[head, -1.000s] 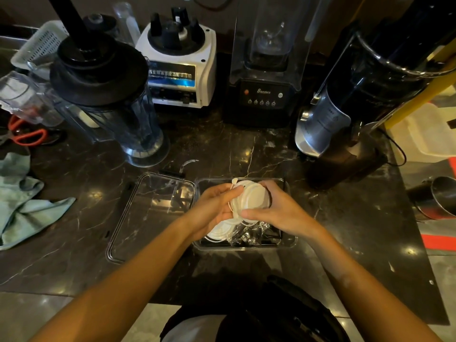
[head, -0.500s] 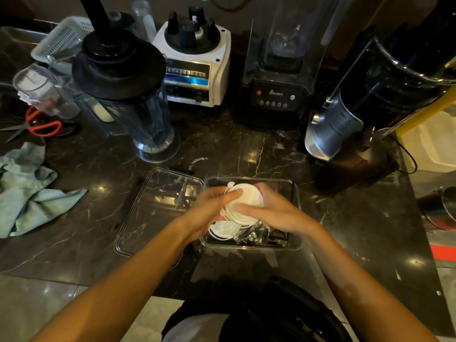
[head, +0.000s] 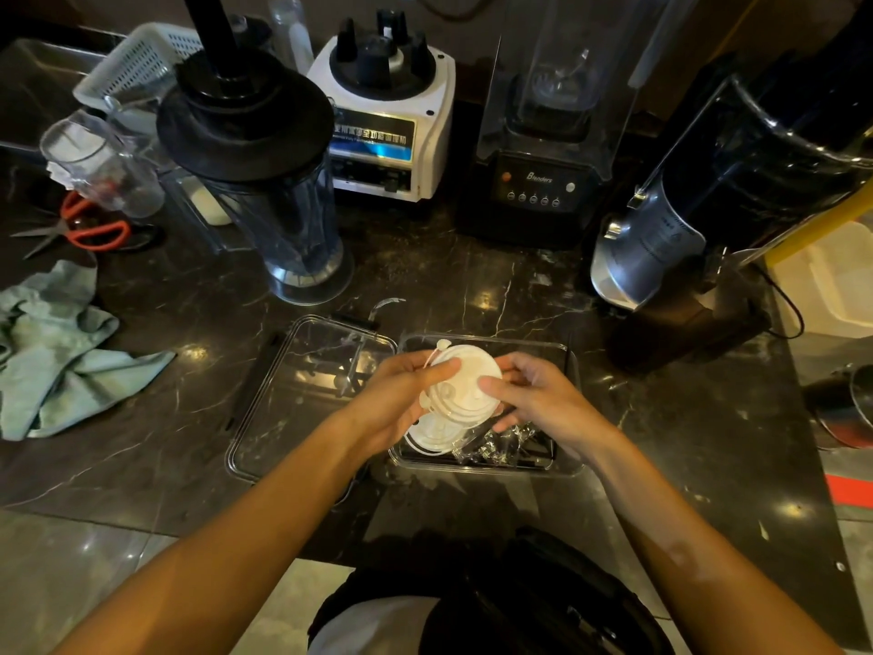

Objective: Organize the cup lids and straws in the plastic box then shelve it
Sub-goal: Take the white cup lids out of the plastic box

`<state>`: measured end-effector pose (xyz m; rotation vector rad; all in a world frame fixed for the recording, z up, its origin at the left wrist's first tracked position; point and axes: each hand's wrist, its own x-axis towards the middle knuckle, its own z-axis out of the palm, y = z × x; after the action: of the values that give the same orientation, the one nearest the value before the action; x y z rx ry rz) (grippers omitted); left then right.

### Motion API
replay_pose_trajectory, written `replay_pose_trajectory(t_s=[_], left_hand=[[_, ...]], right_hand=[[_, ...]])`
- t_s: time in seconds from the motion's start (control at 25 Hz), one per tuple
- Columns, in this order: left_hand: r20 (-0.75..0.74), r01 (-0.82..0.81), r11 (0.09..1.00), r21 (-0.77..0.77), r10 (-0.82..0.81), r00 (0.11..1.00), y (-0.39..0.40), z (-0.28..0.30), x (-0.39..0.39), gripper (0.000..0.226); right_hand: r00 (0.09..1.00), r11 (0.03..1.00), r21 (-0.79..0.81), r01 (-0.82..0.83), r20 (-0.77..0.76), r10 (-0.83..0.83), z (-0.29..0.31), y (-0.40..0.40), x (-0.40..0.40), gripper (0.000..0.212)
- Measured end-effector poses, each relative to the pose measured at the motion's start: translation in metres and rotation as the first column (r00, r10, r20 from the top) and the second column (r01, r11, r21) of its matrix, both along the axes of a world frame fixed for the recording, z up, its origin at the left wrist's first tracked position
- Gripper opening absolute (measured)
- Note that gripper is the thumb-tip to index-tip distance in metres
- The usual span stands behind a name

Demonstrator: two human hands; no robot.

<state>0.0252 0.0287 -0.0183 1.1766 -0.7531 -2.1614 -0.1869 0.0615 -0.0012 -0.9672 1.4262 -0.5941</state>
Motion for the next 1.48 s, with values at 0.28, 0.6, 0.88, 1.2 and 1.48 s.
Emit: replay_pose_trajectory(t_s=[0.28,0.6,0.88,1.2,1.48], left_hand=[[0.202,-0.065,0.996,-0.065,0.077,0.976,0.002,0.003,0.003,0.024],[0.241,-0.254,0.946,-0.204,0.3,0.923,-0.008,0.005,0.032,0.034],[0.193,-0.29,0.95,-0.116,0.308,0.931,-0.001,-0.002,0.059,0.026],[0.184,-0.284,0.956,-0.069,0.292,0.939,-0.003,-0.006,0.054,0.03],[0.178,-0.213,0.971,-0.109,0.23,0.957,-0.009,0.0,0.033,0.02]], right_hand=[[0.997,0.997,-0.042,0.07,-0.022,-0.071,-0.002,-0.006,0.005,0.026],[0.805,0.993,-0.048,-0.106,-0.591,0.057,-0.024,-0.015,0.011,0.036],[0.801,0.994,0.061,-0.096,-0.588,0.114,-0.031,-0.024,0.035,0.045],[0.973,0.987,0.088,0.133,-0.203,-0.113,-0.021,-0.018,0.011,0.029],[0.874,0.914,0.068,0.401,0.271,-0.404,0.014,-0.004,-0.019,0.01]])
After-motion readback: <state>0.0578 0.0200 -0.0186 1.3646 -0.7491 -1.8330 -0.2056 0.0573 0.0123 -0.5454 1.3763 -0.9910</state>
